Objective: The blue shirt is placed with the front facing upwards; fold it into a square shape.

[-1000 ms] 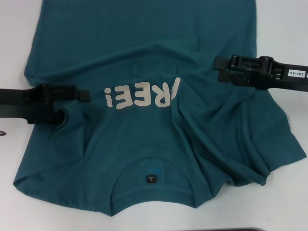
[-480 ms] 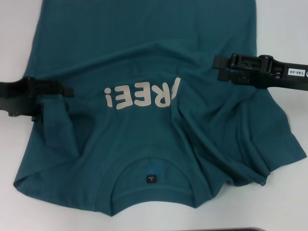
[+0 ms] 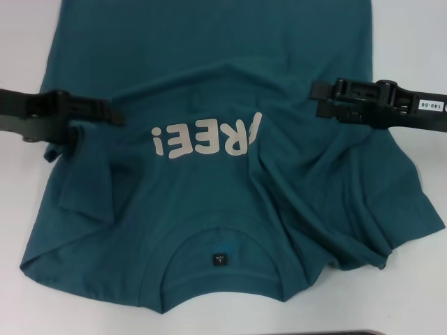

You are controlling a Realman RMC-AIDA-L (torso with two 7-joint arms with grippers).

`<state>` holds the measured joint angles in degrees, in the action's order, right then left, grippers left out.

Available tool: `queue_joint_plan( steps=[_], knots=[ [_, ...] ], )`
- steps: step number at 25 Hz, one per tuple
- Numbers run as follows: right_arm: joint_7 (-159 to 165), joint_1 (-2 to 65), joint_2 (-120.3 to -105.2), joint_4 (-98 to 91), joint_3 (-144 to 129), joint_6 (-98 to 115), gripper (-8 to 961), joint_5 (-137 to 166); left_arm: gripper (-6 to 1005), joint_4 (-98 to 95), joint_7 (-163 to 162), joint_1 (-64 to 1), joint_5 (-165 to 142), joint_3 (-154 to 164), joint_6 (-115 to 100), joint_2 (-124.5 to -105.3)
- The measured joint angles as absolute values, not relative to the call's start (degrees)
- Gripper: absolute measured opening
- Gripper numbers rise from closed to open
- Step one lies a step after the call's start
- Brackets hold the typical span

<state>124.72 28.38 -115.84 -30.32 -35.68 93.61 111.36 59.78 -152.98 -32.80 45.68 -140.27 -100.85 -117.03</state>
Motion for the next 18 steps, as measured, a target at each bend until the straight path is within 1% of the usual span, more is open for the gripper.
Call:
queue_joint_plan(
  steps=[13, 18],
  knots=[
    [124.72, 28.36, -115.84, -30.32, -35.78, 93.51, 885, 111.36, 842, 59.17, -153.09, -35.17, 44.73, -134.48, -99.46, -119.79],
    [124.72, 28.33, -115.84, -30.32, -35.68, 93.46, 885, 111.35, 842, 57.88, -153.71, -35.76, 41.19, -133.31, -96.95, -120.24]
  ],
)
